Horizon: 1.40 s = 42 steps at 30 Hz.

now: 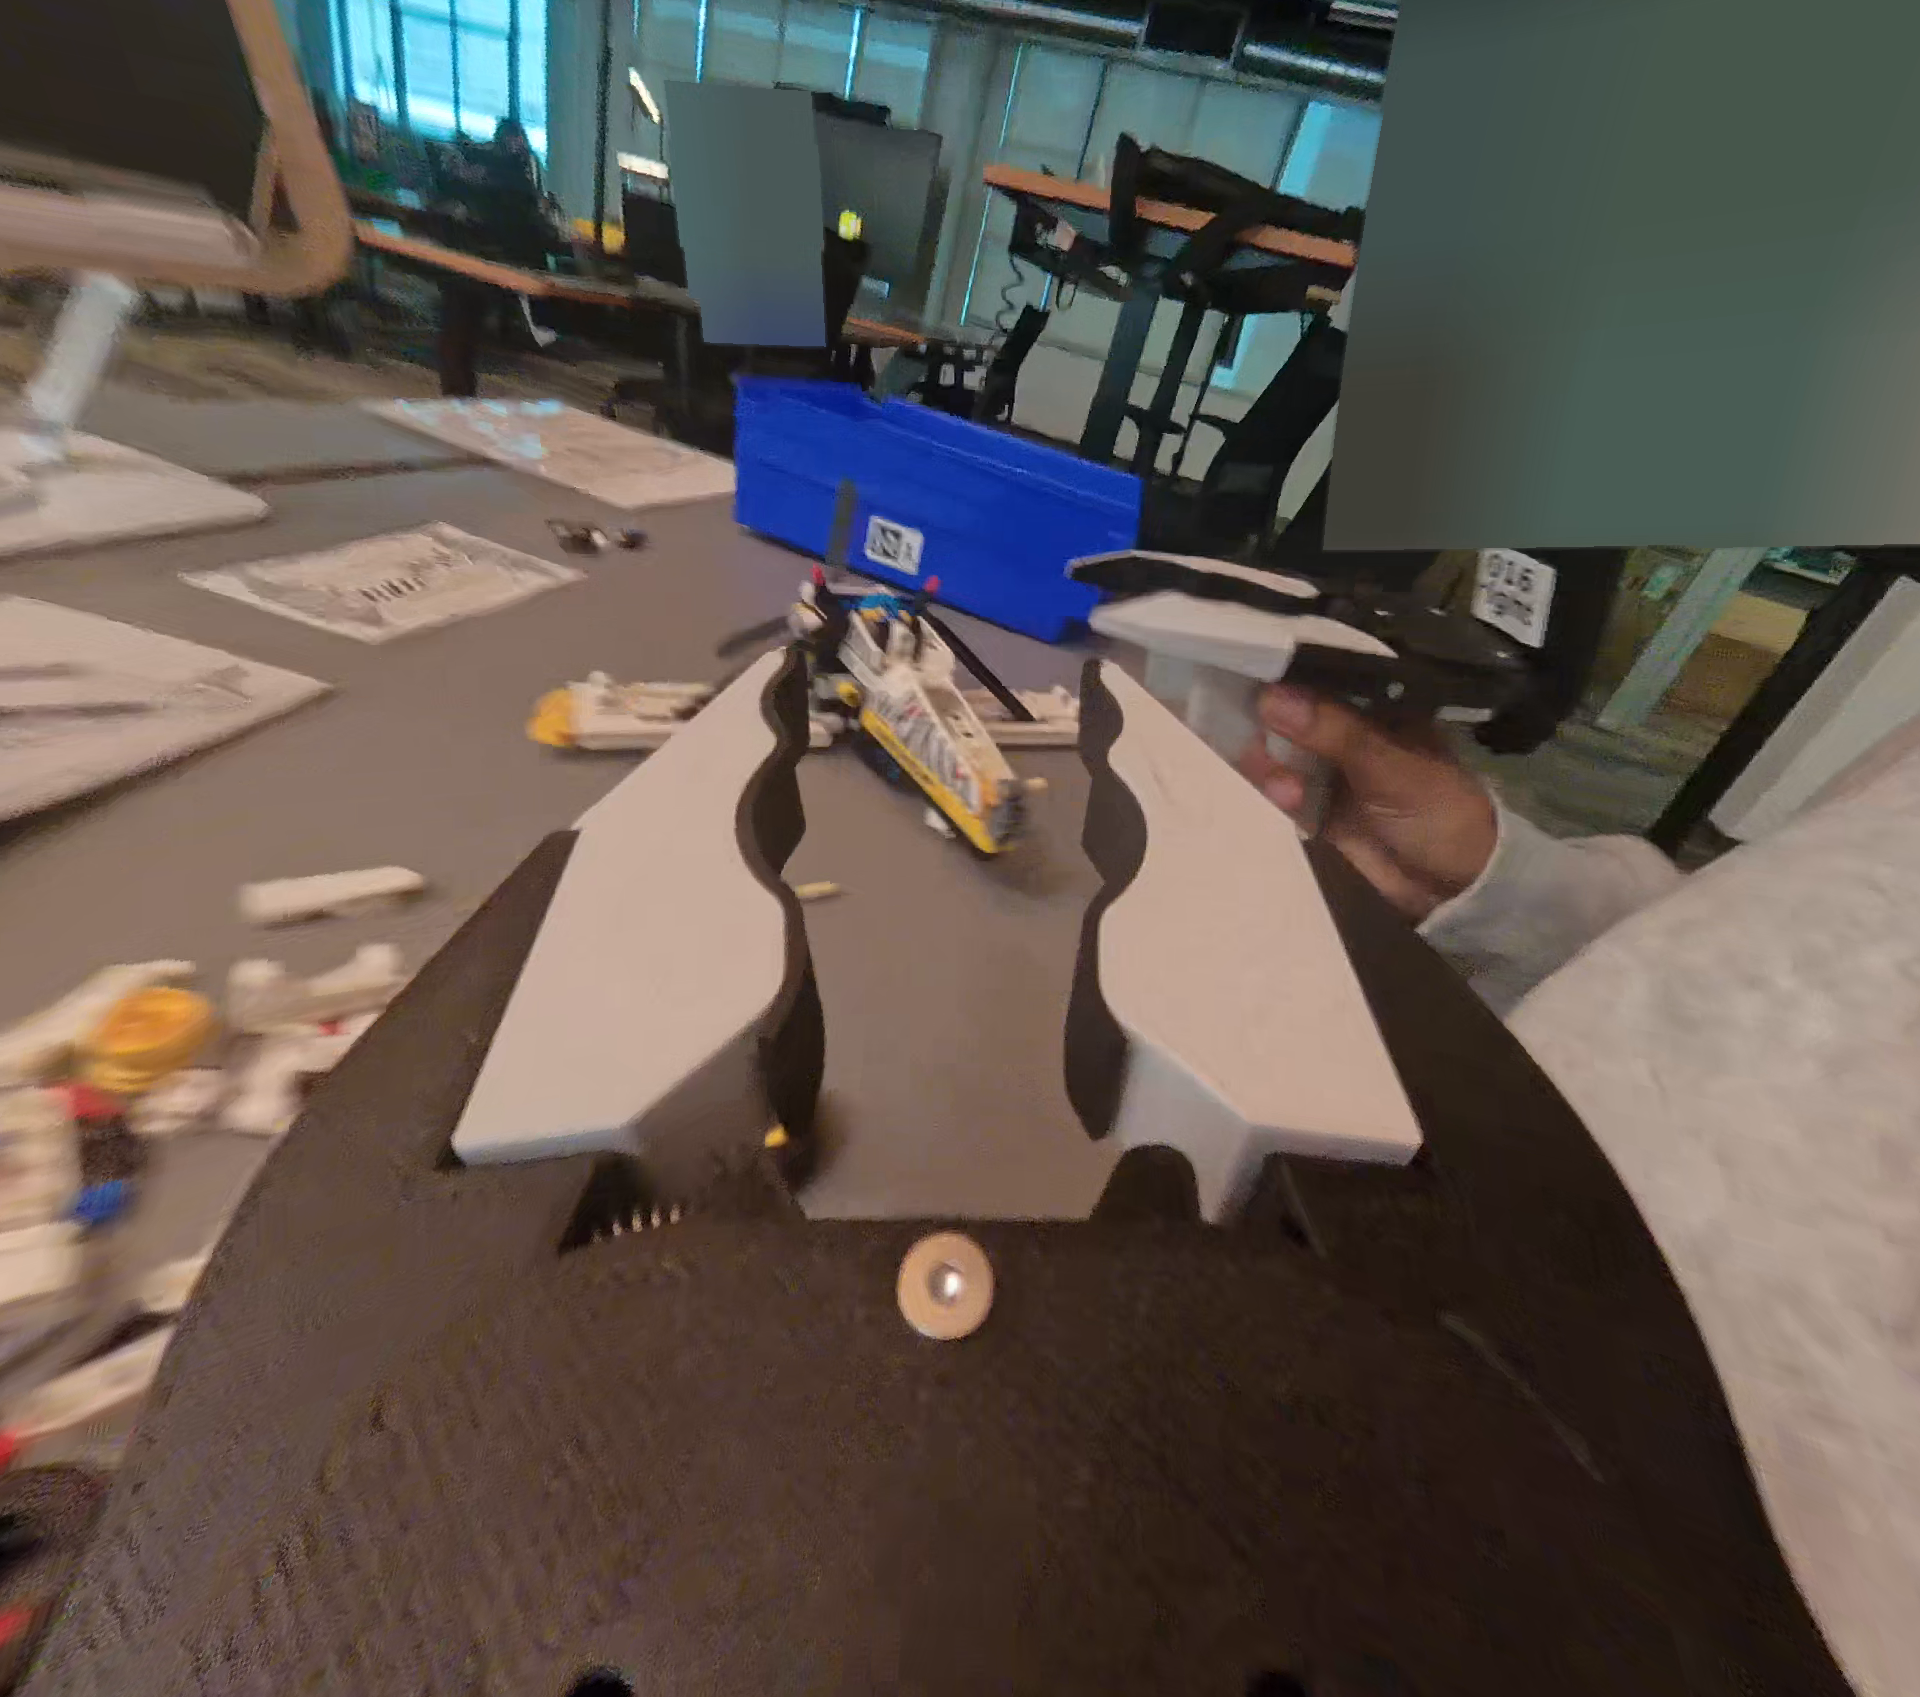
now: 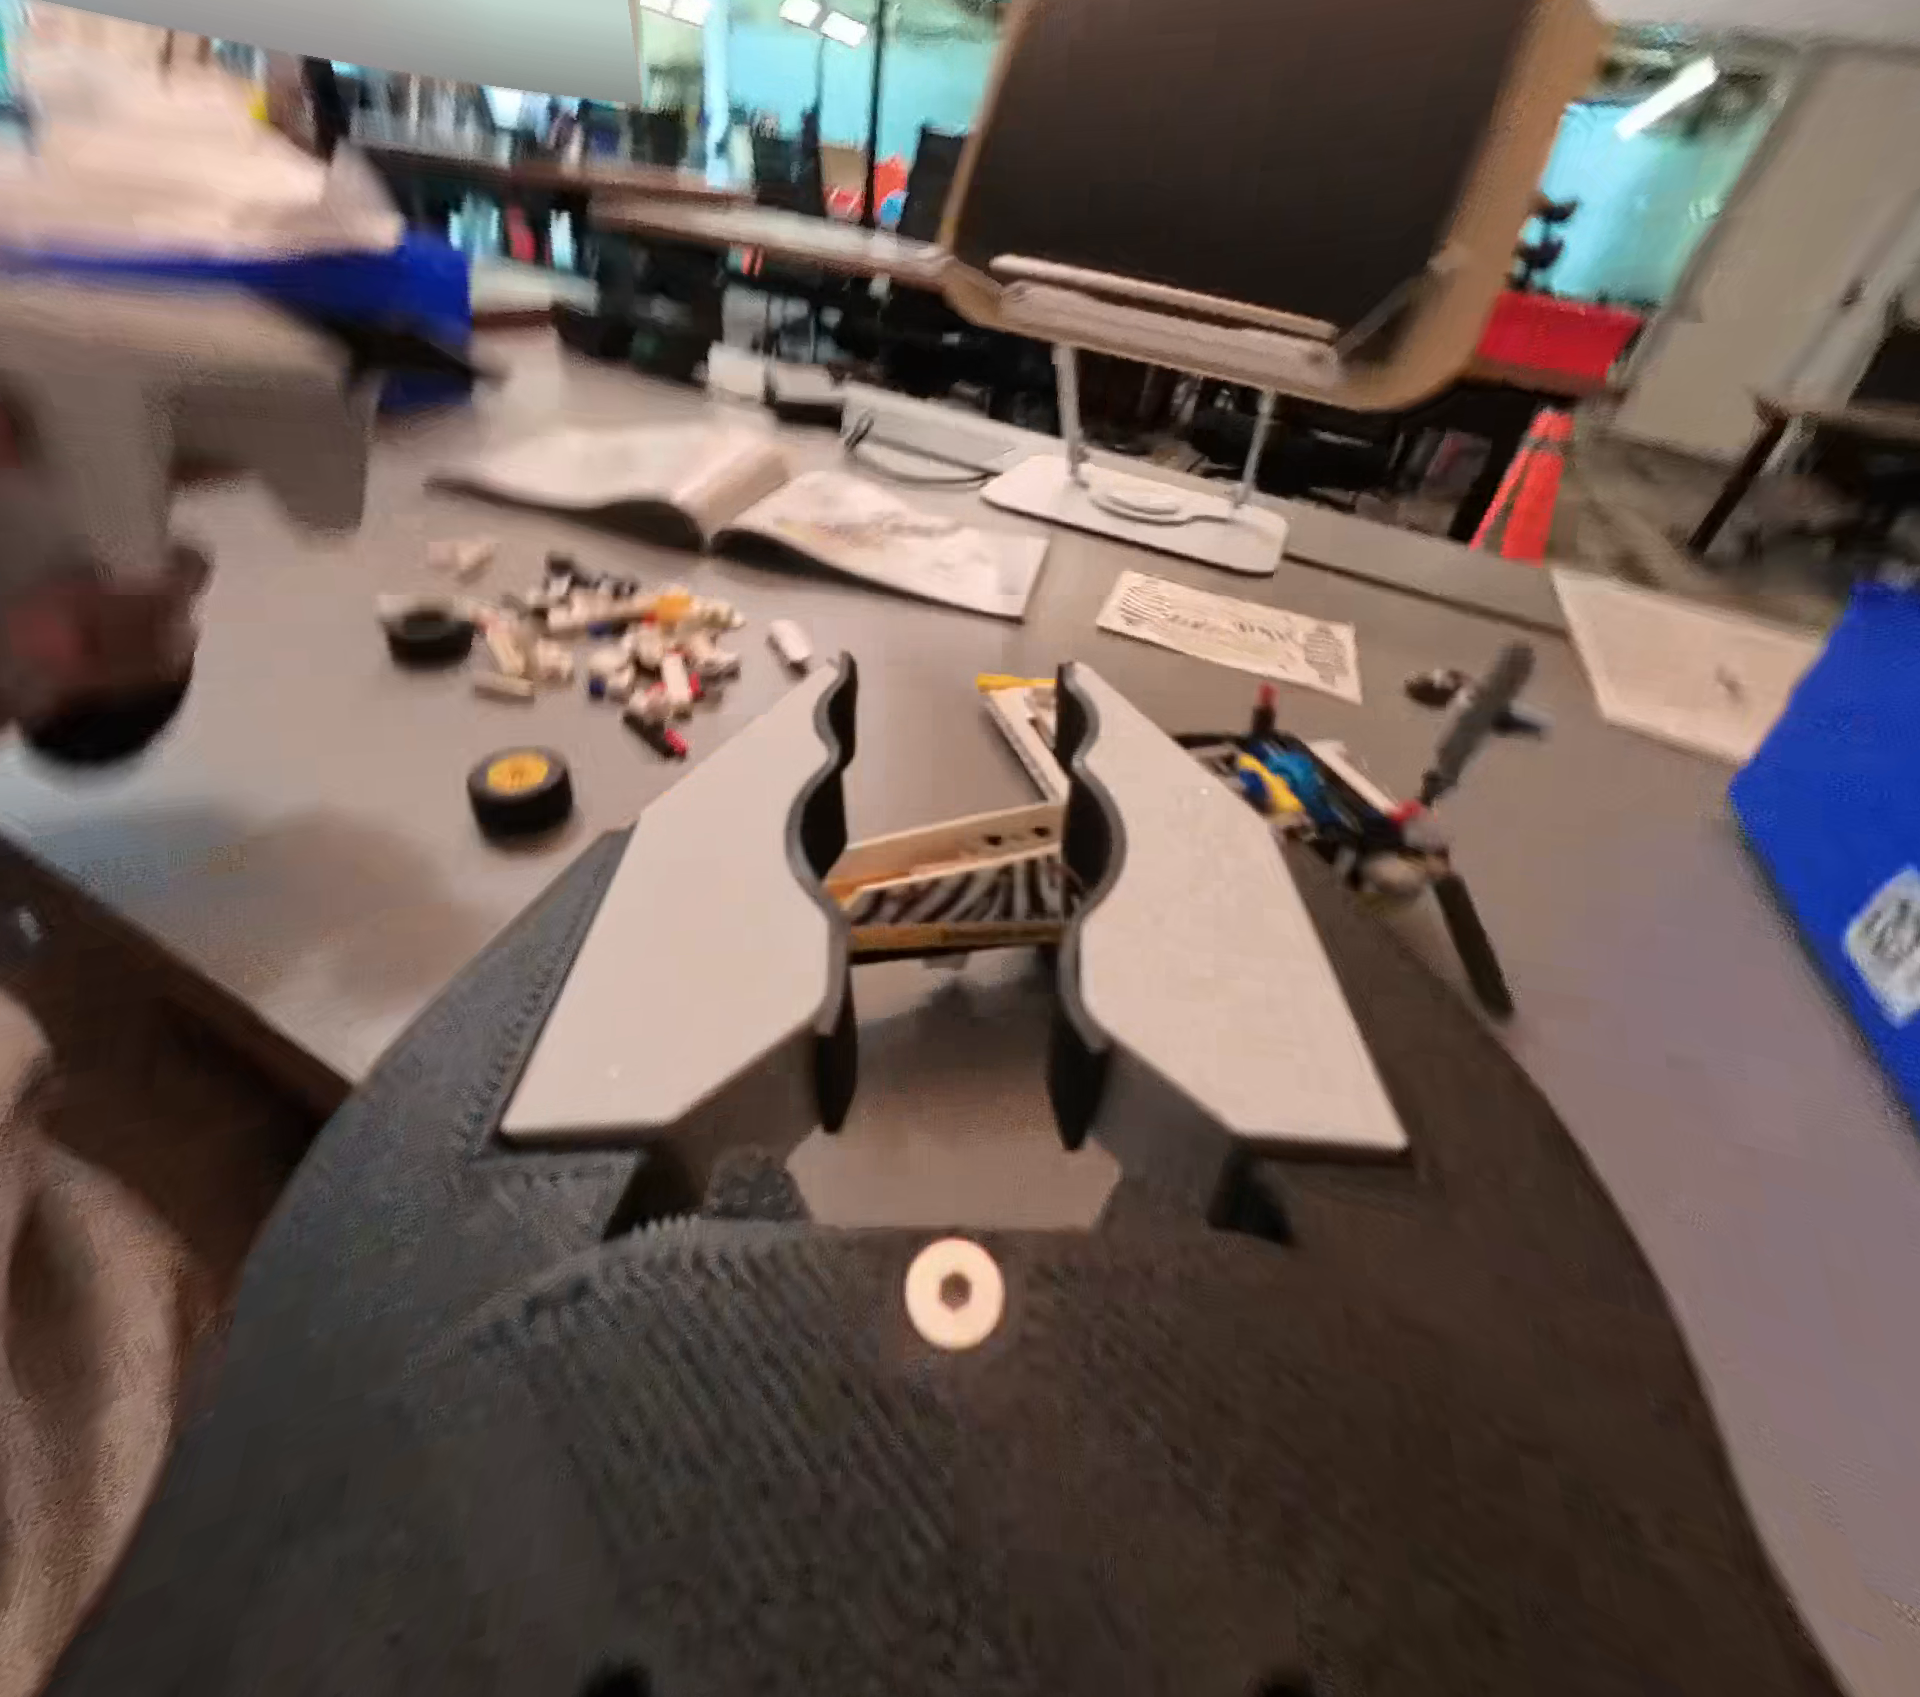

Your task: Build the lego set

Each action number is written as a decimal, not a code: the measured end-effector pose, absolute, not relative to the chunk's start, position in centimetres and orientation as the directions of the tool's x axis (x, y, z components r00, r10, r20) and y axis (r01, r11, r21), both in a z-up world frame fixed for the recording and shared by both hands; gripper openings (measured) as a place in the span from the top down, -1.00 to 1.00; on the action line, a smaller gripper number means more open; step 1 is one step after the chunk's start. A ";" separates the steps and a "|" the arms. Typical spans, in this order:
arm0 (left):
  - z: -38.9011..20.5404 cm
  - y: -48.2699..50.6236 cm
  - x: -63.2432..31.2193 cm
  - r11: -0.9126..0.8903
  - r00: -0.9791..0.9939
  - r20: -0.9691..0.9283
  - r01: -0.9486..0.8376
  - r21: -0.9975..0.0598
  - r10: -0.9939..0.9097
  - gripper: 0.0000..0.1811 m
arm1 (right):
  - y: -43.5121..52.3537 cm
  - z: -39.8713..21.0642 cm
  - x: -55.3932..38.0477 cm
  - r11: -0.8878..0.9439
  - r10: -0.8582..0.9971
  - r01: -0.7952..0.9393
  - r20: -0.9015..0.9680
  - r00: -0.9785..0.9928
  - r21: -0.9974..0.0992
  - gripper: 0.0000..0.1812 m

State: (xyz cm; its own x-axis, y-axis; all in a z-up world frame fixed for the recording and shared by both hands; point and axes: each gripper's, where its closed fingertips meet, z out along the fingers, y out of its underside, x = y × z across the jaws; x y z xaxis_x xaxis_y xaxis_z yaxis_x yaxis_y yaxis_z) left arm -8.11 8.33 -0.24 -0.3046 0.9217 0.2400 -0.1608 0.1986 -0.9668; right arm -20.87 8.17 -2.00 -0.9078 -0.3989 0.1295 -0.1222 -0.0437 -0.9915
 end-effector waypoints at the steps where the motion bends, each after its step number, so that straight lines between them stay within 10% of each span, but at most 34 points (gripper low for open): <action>1: -1.1 8.9 -9.7 0.235 -0.302 0.265 -0.135 -0.963 0.915 0.46 | 8.0 -2.0 -22.2 -0.031 -0.394 -0.005 0.017 -0.919 -0.999 0.57; 5: -6.5 10.1 -14.7 0.345 -0.304 0.289 0.149 -0.927 0.908 0.44 | 7.7 -3.3 -22.8 0.027 -0.479 0.261 -0.242 -0.844 -0.965 0.56; 18: -10.3 10.4 -18.7 0.489 -0.353 0.378 0.312 -0.815 0.856 0.40 | 8.3 -7.8 -21.9 0.067 -0.452 -0.146 0.100 -0.886 -0.987 0.83; 42: -10.0 11.9 -19.6 0.452 -0.277 0.373 0.331 -0.828 0.886 0.37 | 8.2 -9.3 -21.3 0.144 -0.475 -0.117 0.035 -0.879 -0.983 0.80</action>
State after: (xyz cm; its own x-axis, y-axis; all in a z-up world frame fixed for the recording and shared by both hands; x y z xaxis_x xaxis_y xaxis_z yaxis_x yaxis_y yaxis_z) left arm -19.65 11.87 -10.02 -0.2771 0.8857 0.3725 0.3312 0.4520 -0.8283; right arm -21.26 8.22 -9.30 -0.8793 -0.4750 0.0346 -0.1165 0.1441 -0.9827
